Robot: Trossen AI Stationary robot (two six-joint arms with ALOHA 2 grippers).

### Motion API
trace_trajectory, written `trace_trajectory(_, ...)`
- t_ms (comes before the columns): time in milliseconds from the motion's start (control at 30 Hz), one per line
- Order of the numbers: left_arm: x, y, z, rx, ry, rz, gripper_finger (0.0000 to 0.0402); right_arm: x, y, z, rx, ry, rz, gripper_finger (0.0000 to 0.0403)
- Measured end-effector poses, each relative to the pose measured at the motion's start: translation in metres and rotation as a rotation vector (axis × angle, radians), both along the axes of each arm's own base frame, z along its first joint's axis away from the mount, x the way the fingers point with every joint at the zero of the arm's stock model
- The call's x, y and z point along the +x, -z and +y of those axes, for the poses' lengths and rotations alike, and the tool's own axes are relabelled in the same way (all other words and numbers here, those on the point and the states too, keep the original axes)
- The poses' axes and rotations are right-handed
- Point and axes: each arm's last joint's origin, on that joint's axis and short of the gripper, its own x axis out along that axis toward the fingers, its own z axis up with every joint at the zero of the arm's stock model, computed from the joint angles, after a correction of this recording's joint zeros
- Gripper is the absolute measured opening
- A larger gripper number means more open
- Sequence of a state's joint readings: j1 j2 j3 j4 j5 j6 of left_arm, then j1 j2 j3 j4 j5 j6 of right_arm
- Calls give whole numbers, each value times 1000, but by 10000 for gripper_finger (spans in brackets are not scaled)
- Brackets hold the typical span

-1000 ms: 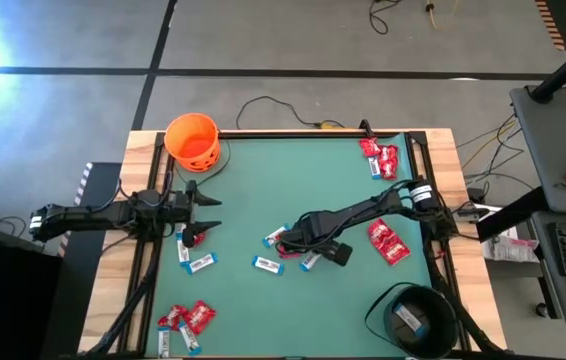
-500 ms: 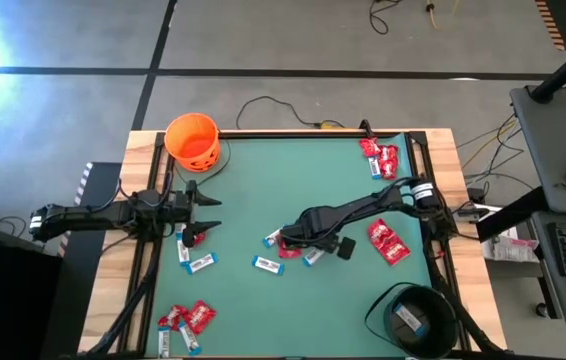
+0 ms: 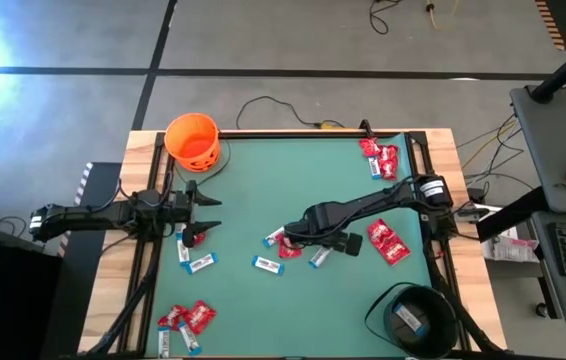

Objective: Sort candy by brand, put in halloween buckets
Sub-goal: Put the white chocolate into the black bucket

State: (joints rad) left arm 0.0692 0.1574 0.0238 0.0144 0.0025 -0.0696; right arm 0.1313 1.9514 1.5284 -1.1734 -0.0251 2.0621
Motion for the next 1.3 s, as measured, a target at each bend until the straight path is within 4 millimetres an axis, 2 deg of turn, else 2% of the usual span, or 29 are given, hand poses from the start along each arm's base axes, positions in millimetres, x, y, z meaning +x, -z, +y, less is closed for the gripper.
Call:
trace_trajectory(233,0,0,0,0,0,0,272,0,2,12,-47,86,-16,234)
trace_trajectory(500,0,0,0,0,0,0,272,19,30,19,-64,88,-113,253)
trace_trajectory(800,0,0,0,0,0,0,272,23,42,19,-66,86,-98,230)
trace_trajectory(900,0,0,0,0,0,0,272,23,44,19,-62,26,-91,217)
trace_trajectory(1300,0,0,0,0,0,0,272,21,46,20,-35,-29,-62,114)
